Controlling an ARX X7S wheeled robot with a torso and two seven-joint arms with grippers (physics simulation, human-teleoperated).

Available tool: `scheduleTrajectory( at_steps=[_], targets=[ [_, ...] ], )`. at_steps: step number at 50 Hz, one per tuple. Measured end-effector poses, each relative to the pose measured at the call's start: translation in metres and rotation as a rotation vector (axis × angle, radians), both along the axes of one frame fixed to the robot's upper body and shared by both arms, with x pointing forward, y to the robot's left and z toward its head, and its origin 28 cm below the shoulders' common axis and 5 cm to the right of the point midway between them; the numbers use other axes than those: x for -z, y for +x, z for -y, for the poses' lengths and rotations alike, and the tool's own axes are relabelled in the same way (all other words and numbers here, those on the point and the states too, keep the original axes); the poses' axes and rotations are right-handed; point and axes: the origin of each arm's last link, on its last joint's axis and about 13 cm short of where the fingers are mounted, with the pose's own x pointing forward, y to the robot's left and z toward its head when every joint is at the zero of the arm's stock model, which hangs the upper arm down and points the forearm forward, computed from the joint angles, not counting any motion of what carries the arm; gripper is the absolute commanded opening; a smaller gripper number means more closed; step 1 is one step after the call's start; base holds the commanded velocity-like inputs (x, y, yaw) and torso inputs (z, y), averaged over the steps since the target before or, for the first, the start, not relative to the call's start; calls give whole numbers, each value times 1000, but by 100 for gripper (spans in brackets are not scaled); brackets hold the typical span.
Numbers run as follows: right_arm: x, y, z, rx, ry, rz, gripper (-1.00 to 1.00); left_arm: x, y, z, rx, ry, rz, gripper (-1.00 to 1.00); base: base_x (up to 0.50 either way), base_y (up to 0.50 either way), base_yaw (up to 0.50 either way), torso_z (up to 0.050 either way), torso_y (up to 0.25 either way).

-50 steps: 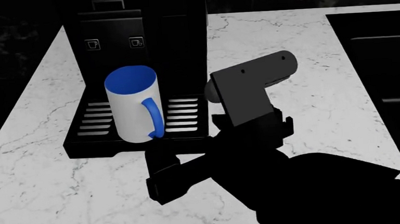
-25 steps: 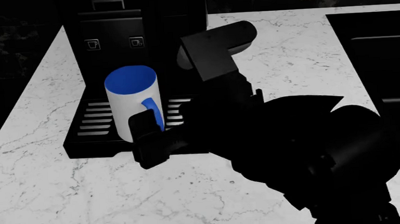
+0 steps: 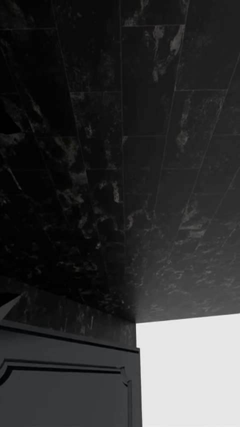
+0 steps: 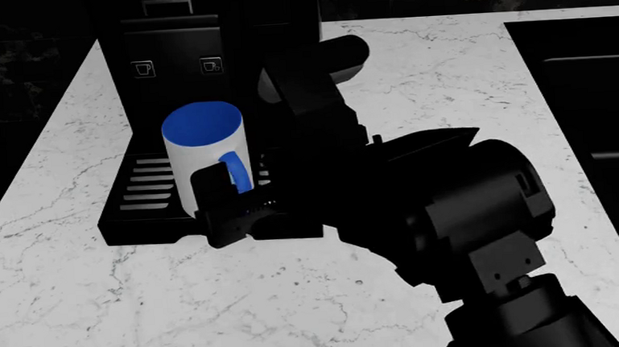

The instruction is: Pick the mug from under the coffee machine dispenser and place it on the counter.

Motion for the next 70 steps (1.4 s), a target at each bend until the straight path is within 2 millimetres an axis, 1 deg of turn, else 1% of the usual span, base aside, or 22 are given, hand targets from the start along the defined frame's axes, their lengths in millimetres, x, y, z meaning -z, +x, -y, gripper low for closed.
scheduleTrajectory(
  at_steps=[19, 36, 37, 47, 54, 61, 65, 70],
  targets=[
    [9, 11, -9, -25, -30, -20, 100, 0, 0, 0, 3, -4, -1, 100, 0, 0, 0, 0, 1],
    [15, 21, -13, -25, -45, -28, 100, -1, 0, -1, 5, -9, -2, 100, 0, 0, 0, 0, 0],
    [15, 21, -13, -24, -46, -28, -100, -1, 0, -1, 5, -10, -2, 100, 0, 0, 0, 0, 0],
    [13, 17, -13, -21, -57, -14, -100, -1, 0, -1, 4, -11, -1, 100, 0, 0, 0, 0, 0],
    [11, 4, -11, -24, -70, -3, -100, -1, 0, -1, 4, -12, 0, 100, 0, 0, 0, 0, 0],
    [8, -25, -6, -23, -75, 6, -100, -1, 0, -1, 2, -9, 0, 100, 0, 0, 0, 0, 0],
    [7, -48, -2, -8, -72, 8, -100, -1, 0, -1, 0, -6, 0, 100, 0, 0, 0, 0, 0],
    [4, -77, 9, 32, -65, 30, -100, -1, 0, 0, -4, -6, -1, 100, 0, 0, 0, 0, 0]
  ],
)
